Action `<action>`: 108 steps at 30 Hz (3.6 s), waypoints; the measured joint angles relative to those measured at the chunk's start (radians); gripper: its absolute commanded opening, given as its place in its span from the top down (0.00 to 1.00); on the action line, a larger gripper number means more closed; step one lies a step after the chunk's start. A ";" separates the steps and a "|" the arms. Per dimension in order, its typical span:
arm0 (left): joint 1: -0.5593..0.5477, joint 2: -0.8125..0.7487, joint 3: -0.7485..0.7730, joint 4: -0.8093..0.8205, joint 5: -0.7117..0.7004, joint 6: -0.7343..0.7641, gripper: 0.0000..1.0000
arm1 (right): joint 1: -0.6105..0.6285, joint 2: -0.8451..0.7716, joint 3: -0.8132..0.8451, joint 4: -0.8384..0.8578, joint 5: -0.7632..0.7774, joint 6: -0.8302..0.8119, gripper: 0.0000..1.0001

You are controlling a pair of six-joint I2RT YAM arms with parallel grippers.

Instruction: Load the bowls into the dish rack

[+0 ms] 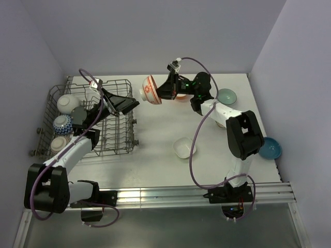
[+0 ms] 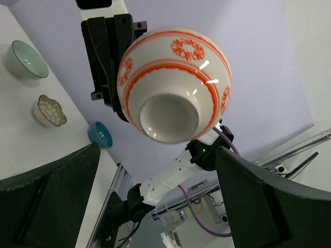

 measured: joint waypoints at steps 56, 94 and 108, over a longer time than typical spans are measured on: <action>-0.052 -0.007 0.051 -0.199 -0.007 0.069 1.00 | 0.067 0.000 0.078 -0.443 -0.051 -0.295 0.56; 0.358 0.168 0.314 -0.867 -0.155 0.578 1.00 | 0.023 0.016 0.164 -0.901 0.018 -0.632 0.39; 0.342 0.408 0.580 -1.135 -0.446 0.922 1.00 | 0.010 0.016 0.172 -1.033 0.025 -0.742 0.39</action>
